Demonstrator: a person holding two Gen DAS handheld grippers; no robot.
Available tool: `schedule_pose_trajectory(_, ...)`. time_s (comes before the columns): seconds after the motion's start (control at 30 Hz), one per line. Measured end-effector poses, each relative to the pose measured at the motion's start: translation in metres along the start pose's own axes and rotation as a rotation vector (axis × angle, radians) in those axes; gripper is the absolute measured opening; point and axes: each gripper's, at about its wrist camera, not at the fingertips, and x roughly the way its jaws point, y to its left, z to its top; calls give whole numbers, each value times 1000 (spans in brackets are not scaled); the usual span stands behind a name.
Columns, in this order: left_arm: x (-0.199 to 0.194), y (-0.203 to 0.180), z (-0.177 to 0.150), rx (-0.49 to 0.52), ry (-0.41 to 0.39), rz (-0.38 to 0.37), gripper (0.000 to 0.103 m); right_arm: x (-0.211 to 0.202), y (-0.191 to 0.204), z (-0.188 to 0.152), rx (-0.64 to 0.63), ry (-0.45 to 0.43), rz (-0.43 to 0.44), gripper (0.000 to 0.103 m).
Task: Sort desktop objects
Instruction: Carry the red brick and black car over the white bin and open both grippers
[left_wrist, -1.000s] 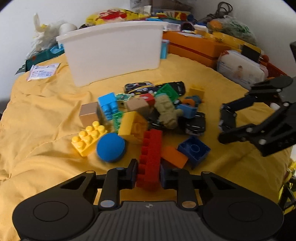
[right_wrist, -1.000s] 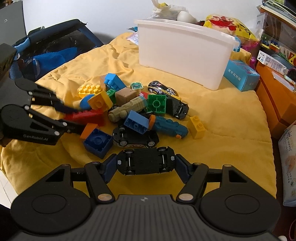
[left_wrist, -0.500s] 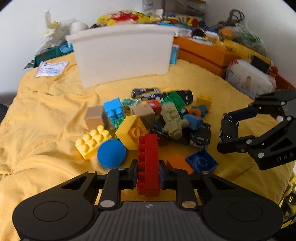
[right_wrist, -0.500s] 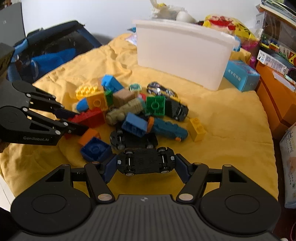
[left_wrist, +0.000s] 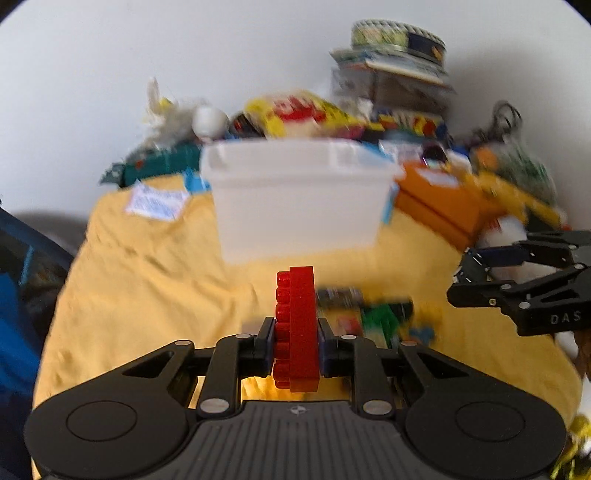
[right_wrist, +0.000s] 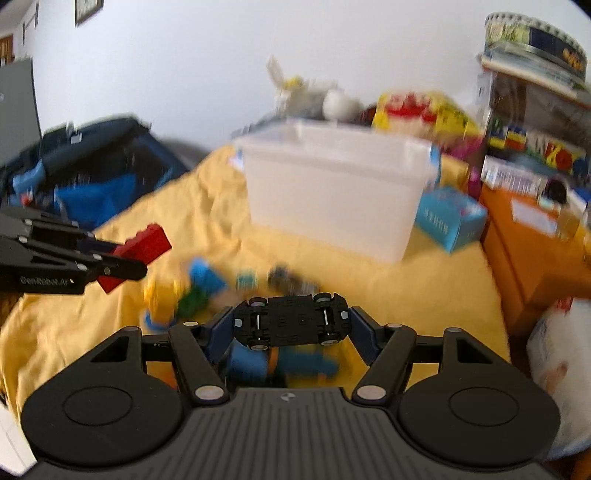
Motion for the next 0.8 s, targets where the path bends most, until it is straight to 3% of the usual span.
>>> schedule_pose_trajectory(0.2,21,11,68,-12,-86,60,25,10,-21,61,29,-109,-20,69)
schedule_pose_trajectory(0.37,47,18,126,-48,-120,68,25,28,-46,113,52,-157,-30,69)
schedule_pose_trajectory(0.57,92,25,175,-56,-91,99,25,67,-78,151,113,-101,-39,69)
schedule_pose_trajectory(0.8,134,33,195,-62,-26,109,25,107,-96,168,124,-41,-55,69)
